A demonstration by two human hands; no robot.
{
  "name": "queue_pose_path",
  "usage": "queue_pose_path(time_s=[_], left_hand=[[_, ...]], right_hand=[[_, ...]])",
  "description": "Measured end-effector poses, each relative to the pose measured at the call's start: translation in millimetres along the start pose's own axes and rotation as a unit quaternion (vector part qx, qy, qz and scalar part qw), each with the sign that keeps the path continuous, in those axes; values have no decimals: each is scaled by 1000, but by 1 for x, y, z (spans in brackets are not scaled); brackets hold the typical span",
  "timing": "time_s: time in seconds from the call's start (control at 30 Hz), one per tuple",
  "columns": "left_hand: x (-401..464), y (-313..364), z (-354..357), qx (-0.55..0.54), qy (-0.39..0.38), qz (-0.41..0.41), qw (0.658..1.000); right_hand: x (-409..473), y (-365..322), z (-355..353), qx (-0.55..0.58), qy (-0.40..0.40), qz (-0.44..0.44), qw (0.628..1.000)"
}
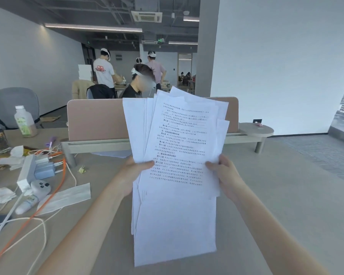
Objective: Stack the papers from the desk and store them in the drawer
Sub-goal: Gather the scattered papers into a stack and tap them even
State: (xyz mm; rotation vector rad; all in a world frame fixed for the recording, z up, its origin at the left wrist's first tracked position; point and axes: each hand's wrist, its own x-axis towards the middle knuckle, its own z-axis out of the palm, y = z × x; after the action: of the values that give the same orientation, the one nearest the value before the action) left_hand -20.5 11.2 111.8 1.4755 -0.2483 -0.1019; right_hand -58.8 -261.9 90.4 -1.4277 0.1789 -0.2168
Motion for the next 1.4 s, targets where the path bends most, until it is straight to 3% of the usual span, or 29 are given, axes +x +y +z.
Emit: queue_pose_path(time_s=[0.2,0.37,0.73,1.4], left_hand=[[9,35,13,10,44,73,996],[12,47,19,-18,67,101,992],[4,33,29,-47,61,85,993],[10,13,43,-30,52,84,995]], right_hand=[[-9,-56,5,-46,26,-118,992],[-9,-76,8,-81,41,-166,982],[-14,-54,3,-66,36,-118,990],[-8,-42,0,-70,10,-166,984]])
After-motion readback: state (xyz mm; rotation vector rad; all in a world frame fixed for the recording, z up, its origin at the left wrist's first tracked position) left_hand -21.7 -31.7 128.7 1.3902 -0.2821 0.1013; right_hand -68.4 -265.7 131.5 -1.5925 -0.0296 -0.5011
